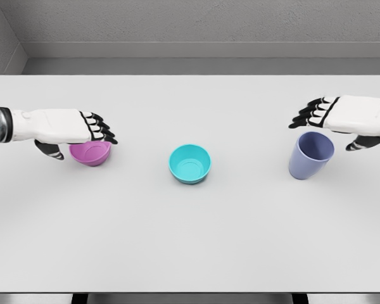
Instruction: Stacking bowl and cup with both arms
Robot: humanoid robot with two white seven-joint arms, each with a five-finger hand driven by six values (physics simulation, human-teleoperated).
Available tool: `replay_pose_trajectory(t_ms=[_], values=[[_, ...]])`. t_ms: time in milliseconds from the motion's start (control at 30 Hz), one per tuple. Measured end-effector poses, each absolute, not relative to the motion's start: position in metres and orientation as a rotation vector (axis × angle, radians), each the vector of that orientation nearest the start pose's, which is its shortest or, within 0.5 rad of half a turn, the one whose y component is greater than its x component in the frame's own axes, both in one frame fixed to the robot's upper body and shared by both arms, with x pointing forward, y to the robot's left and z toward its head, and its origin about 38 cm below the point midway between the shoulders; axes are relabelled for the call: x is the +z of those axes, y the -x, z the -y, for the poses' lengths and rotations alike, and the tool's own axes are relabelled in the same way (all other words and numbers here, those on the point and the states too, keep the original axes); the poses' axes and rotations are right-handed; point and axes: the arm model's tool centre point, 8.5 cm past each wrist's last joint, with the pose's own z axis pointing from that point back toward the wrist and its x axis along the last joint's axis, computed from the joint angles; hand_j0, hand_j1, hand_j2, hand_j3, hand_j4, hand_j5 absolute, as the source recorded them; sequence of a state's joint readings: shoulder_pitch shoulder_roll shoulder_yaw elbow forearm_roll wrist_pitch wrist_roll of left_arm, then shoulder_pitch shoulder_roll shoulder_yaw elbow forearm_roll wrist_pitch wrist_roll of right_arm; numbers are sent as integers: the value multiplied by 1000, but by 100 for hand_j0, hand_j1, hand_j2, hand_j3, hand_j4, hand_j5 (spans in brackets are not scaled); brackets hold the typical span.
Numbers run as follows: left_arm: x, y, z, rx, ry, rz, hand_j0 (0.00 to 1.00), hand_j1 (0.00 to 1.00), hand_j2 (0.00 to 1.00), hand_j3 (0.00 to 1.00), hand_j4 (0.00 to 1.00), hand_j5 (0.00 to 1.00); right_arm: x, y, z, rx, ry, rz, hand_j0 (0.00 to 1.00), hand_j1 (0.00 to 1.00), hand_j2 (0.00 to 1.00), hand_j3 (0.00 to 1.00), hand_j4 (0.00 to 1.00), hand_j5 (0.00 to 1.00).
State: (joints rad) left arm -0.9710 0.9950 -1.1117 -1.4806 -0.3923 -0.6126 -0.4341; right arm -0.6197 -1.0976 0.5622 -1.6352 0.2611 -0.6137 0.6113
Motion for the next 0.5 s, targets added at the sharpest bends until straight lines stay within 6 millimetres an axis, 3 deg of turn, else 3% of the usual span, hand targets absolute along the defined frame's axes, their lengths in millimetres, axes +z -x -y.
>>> replay_pose_trajectory(t_ms=[500], values=[[211,-441,-313,3219,542,-1598,100,100,100,100,100,100,273,-382,341,2271,430,1280,100,100,100,100,100,100]])
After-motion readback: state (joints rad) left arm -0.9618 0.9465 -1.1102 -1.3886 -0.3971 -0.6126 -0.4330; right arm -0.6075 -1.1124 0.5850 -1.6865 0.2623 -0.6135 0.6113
